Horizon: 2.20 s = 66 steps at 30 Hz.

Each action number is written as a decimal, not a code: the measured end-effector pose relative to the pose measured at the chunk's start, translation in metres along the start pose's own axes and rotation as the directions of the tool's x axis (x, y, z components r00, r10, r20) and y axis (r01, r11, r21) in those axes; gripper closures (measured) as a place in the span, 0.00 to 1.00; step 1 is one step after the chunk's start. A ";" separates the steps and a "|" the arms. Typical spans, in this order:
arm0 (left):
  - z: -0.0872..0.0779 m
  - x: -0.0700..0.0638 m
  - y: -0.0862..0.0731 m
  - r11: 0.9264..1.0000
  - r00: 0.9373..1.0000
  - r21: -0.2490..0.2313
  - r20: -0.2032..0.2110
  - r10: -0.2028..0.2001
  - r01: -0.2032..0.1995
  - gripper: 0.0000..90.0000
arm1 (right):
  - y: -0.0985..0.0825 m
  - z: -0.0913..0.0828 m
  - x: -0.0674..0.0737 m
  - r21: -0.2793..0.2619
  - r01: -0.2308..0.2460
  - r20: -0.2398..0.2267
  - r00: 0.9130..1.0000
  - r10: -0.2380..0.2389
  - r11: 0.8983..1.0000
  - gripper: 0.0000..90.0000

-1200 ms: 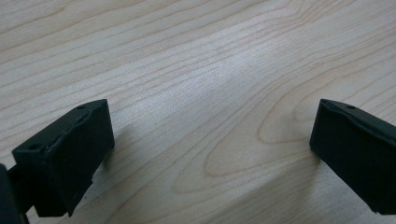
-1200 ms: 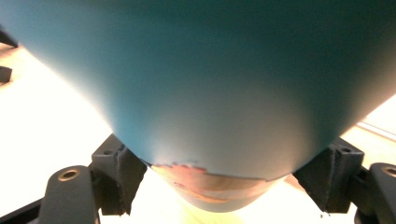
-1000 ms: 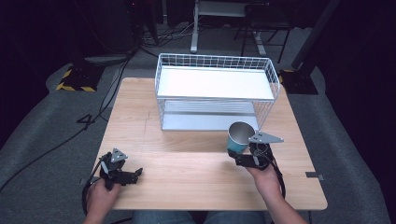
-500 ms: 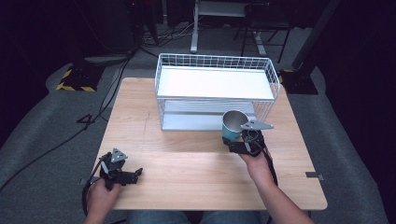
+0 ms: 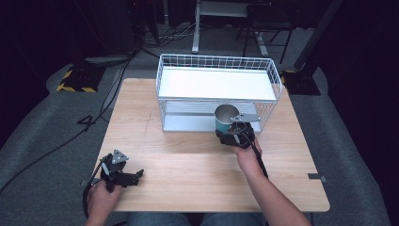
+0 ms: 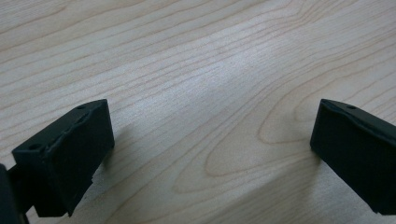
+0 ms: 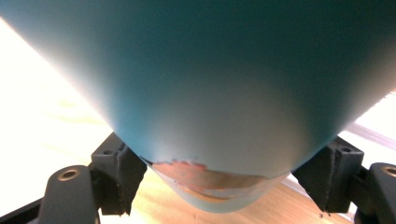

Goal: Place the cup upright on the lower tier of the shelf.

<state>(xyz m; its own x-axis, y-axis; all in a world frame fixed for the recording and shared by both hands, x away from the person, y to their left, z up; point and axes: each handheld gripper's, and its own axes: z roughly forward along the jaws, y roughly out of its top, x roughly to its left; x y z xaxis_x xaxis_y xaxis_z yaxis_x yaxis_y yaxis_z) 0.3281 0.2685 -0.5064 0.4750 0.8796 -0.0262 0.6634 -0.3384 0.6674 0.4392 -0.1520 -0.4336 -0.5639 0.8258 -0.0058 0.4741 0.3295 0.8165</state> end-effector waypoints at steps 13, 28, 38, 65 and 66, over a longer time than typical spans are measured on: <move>0.000 0.000 0.001 1.000 1.000 0.004 -0.005 0.000 0.000 0.00 | 0.007 0.023 -0.005 -0.025 -0.021 0.064 0.998 0.022 0.999 0.28; 0.001 0.000 0.001 1.000 1.000 0.000 -0.007 -0.003 0.003 0.00 | 0.010 0.051 -0.010 -0.045 -0.058 0.082 0.995 0.062 0.997 0.27; 0.001 0.000 0.001 1.000 1.000 0.000 -0.007 -0.003 0.003 0.00 | 0.007 0.068 -0.014 -0.053 -0.067 0.110 0.991 0.073 0.996 0.27; 0.001 0.000 0.001 1.000 1.000 0.001 -0.008 -0.003 0.003 0.00 | 0.013 0.102 -0.016 -0.067 -0.108 0.112 0.987 0.115 0.992 0.27; 0.001 0.000 0.001 1.000 1.000 0.001 -0.008 -0.003 0.003 0.00 | 0.013 0.102 -0.015 -0.063 -0.109 0.113 0.987 0.116 0.992 0.27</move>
<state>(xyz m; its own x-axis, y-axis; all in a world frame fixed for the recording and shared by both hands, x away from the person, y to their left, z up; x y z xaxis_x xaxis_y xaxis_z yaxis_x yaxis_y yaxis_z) 0.3295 0.2674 -0.5062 0.4684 0.8832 -0.0226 0.6654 -0.3358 0.6667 0.5235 -0.1135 -0.4819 -0.4249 0.9049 0.0235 0.4895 0.2079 0.8469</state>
